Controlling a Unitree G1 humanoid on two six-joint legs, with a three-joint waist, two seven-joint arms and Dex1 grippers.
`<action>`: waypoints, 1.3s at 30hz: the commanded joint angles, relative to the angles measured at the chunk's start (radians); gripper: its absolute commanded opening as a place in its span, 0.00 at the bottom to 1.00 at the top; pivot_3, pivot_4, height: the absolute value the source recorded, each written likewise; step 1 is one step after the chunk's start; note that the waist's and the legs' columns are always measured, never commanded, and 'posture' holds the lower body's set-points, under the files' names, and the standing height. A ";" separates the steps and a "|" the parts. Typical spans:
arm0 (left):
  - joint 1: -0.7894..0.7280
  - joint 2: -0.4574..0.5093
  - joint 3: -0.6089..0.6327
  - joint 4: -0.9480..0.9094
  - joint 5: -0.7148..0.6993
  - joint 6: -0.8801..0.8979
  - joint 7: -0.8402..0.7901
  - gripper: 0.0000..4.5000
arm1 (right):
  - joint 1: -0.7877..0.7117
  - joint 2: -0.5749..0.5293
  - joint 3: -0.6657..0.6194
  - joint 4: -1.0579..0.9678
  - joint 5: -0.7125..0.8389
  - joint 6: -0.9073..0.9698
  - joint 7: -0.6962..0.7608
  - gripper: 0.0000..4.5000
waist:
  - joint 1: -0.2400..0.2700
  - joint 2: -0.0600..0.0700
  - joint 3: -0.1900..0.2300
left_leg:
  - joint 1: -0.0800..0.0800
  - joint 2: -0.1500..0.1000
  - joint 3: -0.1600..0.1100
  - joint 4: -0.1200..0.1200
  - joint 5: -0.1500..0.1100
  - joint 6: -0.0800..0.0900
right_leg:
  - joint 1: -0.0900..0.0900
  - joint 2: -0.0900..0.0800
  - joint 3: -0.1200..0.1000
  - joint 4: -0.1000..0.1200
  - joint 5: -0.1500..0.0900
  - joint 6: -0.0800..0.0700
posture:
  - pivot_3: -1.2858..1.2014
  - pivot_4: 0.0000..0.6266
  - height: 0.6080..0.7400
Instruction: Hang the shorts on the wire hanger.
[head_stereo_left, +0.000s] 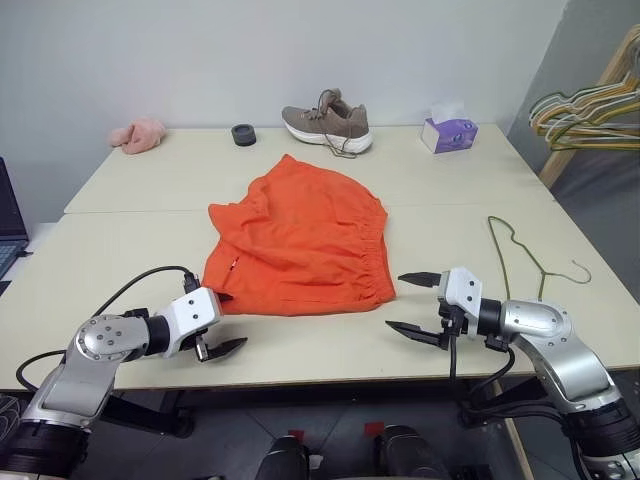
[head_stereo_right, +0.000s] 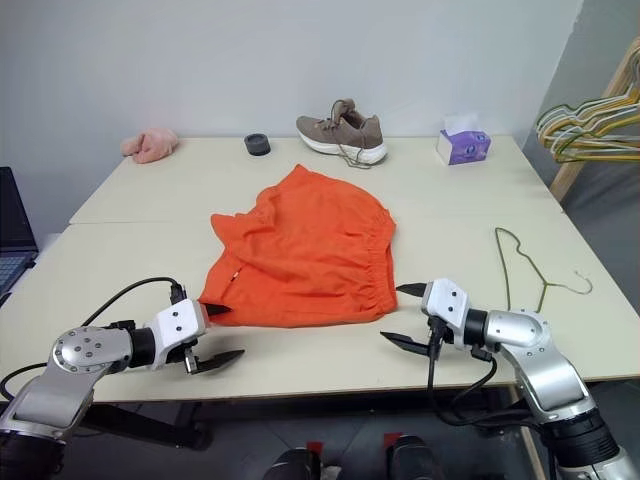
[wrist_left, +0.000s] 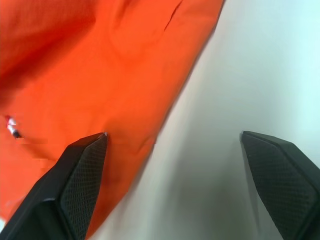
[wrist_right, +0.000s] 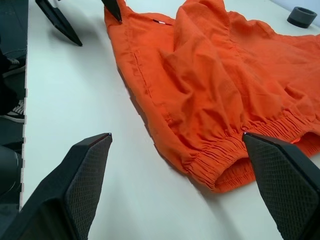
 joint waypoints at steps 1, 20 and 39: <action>-0.051 -0.002 -0.022 0.113 0.132 -0.115 0.115 0.96 | -0.032 0.012 0.016 0.000 -0.056 -0.069 -0.028 1.00 | 0.000 0.000 0.000 | 0.000 0.000 0.000 0.000 0.000 0.000 | 0.000 0.000 0.000 0.000 0.000 0.000 | 0.47 0.09 1.00; -0.124 -0.032 -0.015 0.217 0.159 -0.254 0.189 0.00 | -0.306 0.111 0.279 0.446 -0.537 -0.479 -0.180 0.91 | -0.007 0.000 0.000 | 0.001 0.001 0.000 0.000 0.000 0.000 | 0.000 0.002 0.000 0.001 0.004 0.007 | 0.47 0.09 1.00; 0.008 0.109 -0.075 -0.022 0.049 -0.025 -0.179 0.00 | -0.410 0.008 0.237 0.529 -0.393 -0.410 0.098 0.01 | -0.015 0.001 0.000 | 0.002 0.001 -0.001 0.000 0.000 0.000 | 0.001 0.003 0.001 0.001 0.004 0.006 | 0.47 0.09 1.00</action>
